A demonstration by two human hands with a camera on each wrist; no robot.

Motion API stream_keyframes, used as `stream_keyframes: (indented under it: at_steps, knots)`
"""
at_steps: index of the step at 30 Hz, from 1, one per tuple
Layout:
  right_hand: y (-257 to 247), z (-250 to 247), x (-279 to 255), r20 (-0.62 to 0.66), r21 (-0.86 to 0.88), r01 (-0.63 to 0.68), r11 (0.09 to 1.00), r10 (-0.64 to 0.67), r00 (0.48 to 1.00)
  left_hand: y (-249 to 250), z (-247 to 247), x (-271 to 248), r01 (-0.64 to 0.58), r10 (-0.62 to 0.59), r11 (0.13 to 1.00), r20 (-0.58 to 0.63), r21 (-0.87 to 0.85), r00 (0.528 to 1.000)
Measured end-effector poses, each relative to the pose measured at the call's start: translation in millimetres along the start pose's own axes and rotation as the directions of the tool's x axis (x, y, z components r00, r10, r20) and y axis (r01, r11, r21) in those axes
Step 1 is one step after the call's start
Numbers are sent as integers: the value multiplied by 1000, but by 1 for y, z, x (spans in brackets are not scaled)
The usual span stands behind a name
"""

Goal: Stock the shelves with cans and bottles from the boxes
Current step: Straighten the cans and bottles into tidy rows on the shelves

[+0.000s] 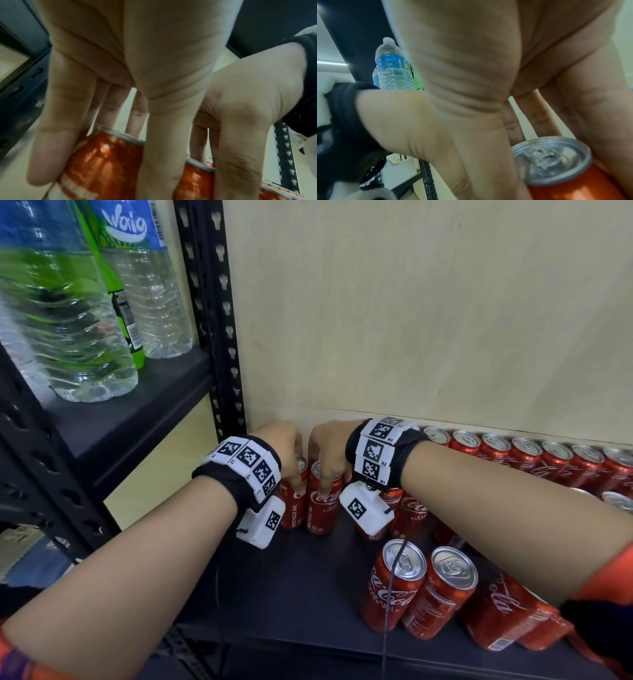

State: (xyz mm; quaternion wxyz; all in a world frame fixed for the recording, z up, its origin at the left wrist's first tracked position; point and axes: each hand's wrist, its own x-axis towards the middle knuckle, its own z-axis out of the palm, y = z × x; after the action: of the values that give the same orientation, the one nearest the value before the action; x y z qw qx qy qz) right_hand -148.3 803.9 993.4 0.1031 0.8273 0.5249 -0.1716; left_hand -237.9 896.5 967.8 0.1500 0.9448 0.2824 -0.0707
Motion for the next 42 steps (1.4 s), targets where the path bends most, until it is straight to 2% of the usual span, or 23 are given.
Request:
stream_keyframes:
  at_steps: [4,8,11,14,17,21,25,31,37,42]
  knots:
    - [7,-5,-7,-15,65,1,998,0,1000,4,-1,-1,13,-13,1000,3,21,1000]
    - [28,-26,-26,-121,111,-7,994,20,992,8,-18,-1,35,-35,998,14,48,999]
    - [54,-45,-46,-186,123,-24,992,47,981,18,-41,1,4,-3,1000,-60,16,998]
    - [86,-56,-56,-237,154,-65,986,101,966,41,-66,6,-94,93,996,-191,3,977]
    - [114,-61,-58,-241,142,-111,984,143,960,66,-76,19,-181,181,983,-244,22,953]
    - [147,-57,-52,-214,85,-205,975,218,952,98,-66,48,-266,285,956,-182,124,941]
    - [173,-42,-32,-190,77,-187,979,198,962,121,-45,81,-310,336,920,-73,238,939]
    - [188,-22,-9,-219,75,-4,997,20,976,135,-25,118,-257,274,933,-33,252,961]
    - [195,-22,15,-194,27,67,997,-61,979,142,-15,133,-222,232,932,-2,286,973]
    - [195,-23,26,-143,4,66,998,-65,988,147,-13,137,-214,227,928,-8,304,974]
